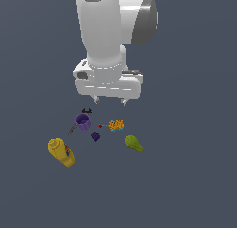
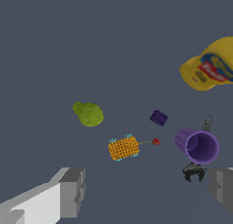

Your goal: Pick up a designated object from a clutter of objects.

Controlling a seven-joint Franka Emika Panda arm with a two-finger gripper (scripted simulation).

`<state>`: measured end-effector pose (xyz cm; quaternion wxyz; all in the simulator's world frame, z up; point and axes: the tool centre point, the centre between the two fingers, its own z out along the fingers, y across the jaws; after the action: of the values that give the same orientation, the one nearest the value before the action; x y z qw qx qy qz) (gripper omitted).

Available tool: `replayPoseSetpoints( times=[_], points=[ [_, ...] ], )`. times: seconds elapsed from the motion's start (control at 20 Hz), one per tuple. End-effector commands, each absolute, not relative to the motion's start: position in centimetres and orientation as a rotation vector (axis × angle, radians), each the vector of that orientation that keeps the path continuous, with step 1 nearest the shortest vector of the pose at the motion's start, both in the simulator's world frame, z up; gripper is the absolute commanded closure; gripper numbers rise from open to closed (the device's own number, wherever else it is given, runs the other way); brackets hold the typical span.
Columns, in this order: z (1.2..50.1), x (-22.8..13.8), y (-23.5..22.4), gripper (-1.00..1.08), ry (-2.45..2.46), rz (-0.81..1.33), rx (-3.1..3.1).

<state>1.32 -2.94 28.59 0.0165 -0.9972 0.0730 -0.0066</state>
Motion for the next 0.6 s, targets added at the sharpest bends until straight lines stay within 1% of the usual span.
replayPoseSetpoints(
  times=[0.0, 0.3, 0.55],
  points=[
    [26.7, 1.8, -3.7, -0.92, 0.302, -0.016, -3.093],
    [20.4, 2.8, -6.3, -0.92, 0.557, -0.008, -3.059],
    [14.6, 2.9, -8.8, -0.92, 0.787, -0.002, -3.017]
  ],
)
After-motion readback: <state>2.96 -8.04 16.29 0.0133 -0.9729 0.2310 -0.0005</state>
